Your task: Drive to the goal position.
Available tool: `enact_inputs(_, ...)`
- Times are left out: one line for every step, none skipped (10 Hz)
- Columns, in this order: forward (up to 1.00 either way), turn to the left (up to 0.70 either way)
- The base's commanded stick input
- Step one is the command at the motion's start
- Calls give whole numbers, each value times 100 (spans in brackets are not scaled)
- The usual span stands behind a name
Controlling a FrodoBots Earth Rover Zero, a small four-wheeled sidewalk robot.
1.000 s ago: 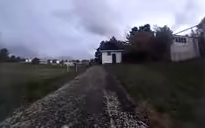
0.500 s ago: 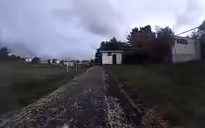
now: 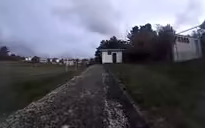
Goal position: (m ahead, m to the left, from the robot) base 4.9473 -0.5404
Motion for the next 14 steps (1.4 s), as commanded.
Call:
enact_inputs(60,0)
enact_inputs(60,0)
enact_inputs(60,0)
enact_inputs(60,0)
enact_inputs(60,0)
enact_inputs(60,0)
enact_inputs(60,0)
enact_inputs(60,0)
enact_inputs(60,0)
enact_inputs(60,0)
enact_inputs(60,0)
enact_inputs(60,0)
enact_inputs(60,0)
enact_inputs(60,0)
